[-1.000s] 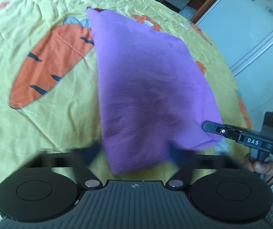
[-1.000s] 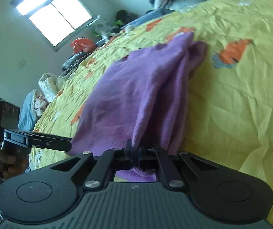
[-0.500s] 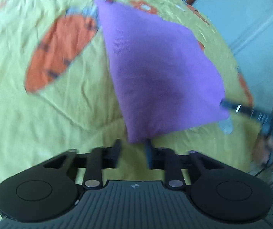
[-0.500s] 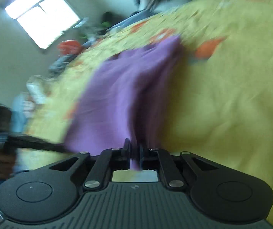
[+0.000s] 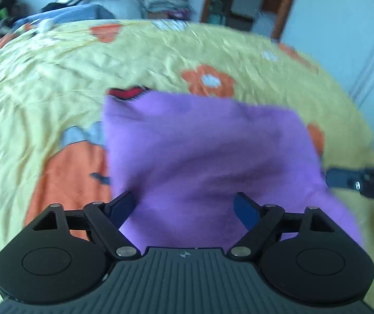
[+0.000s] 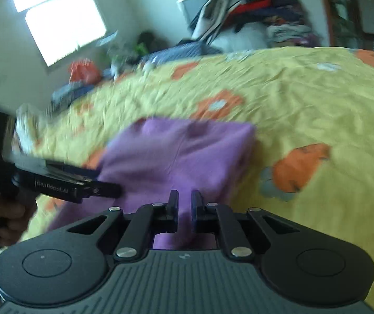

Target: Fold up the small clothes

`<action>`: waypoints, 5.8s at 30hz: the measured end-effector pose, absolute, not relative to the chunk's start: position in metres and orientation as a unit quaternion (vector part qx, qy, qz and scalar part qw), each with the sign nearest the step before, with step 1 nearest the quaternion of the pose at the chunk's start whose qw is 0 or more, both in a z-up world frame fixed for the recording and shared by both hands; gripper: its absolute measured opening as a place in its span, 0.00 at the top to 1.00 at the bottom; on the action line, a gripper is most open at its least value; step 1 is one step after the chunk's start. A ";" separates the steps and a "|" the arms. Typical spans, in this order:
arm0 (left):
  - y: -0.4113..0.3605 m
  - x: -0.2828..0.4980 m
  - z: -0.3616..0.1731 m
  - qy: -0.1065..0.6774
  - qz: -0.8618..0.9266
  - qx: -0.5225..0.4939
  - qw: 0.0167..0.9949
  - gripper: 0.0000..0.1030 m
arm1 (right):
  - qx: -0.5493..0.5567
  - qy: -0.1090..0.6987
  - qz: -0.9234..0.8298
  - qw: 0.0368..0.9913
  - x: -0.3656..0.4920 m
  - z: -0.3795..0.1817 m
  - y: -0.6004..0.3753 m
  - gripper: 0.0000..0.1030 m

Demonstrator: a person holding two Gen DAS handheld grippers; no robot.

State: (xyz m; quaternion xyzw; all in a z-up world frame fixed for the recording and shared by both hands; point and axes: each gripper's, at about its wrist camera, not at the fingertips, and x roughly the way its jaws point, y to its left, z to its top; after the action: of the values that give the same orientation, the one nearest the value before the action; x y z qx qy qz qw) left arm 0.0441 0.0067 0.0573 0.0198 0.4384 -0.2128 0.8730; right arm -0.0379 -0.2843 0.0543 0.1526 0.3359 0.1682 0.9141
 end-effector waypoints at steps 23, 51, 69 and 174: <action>0.076 0.022 0.056 0.533 -0.245 -0.224 0.778 0.79 | 0.297 0.389 0.258 0.833 -0.027 0.032 -0.290 0.82; -0.043 -0.018 0.052 0.396 -0.185 0.003 0.900 0.10 | -0.048 0.336 0.143 0.930 -0.034 0.046 -0.212 0.54; -0.041 0.009 0.024 0.380 -0.156 0.021 0.912 0.00 | -0.025 0.343 0.137 0.929 0.009 0.026 -0.220 0.47; -0.012 -0.206 0.003 0.338 -0.042 0.016 0.940 0.00 | -0.025 0.368 0.051 0.928 -0.208 0.007 -0.187 0.00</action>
State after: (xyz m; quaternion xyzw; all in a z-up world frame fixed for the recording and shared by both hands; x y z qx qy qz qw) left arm -0.2058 -0.0125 0.0032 0.0161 0.3384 -0.0419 0.9399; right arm -0.2079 -0.1874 0.0074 -0.0253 0.3676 0.0506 0.9283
